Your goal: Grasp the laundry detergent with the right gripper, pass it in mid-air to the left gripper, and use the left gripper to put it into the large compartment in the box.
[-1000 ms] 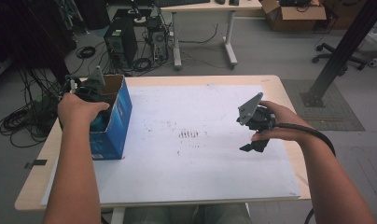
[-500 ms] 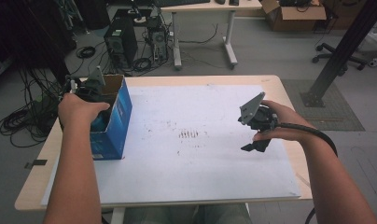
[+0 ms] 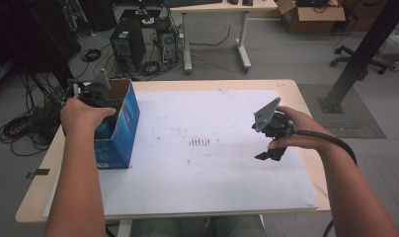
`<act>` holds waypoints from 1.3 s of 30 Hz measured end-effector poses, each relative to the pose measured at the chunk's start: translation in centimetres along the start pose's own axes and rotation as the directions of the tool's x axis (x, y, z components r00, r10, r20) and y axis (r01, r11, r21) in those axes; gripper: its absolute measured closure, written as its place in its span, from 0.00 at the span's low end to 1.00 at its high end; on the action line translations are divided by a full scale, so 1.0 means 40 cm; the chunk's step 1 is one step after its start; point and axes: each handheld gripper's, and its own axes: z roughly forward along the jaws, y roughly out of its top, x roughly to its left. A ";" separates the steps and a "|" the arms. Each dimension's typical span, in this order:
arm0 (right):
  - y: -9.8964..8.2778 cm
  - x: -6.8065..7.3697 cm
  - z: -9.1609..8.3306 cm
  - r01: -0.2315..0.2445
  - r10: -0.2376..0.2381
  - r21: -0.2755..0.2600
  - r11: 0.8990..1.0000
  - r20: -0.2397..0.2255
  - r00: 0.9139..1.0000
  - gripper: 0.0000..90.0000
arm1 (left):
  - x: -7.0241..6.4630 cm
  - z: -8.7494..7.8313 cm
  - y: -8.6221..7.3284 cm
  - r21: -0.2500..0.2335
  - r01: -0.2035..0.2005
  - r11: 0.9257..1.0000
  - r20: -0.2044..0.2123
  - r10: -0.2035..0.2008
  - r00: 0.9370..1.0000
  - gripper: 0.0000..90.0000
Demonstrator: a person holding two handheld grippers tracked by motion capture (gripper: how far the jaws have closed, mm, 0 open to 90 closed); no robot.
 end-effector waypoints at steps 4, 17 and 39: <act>0.000 0.001 0.000 -0.002 0.002 -0.001 1.000 0.000 1.000 0.04 | -0.002 0.000 -0.001 -0.002 -0.003 1.000 -0.008 0.003 1.000 0.39; -0.011 0.006 -0.008 -0.005 0.005 -0.006 1.000 0.005 1.000 0.04 | -0.009 -0.011 -0.002 0.005 0.002 1.000 -0.029 -0.002 1.000 0.33; -0.009 0.011 -0.019 -0.003 0.003 -0.012 1.000 0.013 1.000 0.04 | -0.007 -0.050 -0.012 -0.021 0.016 1.000 -0.045 -0.017 0.999 0.26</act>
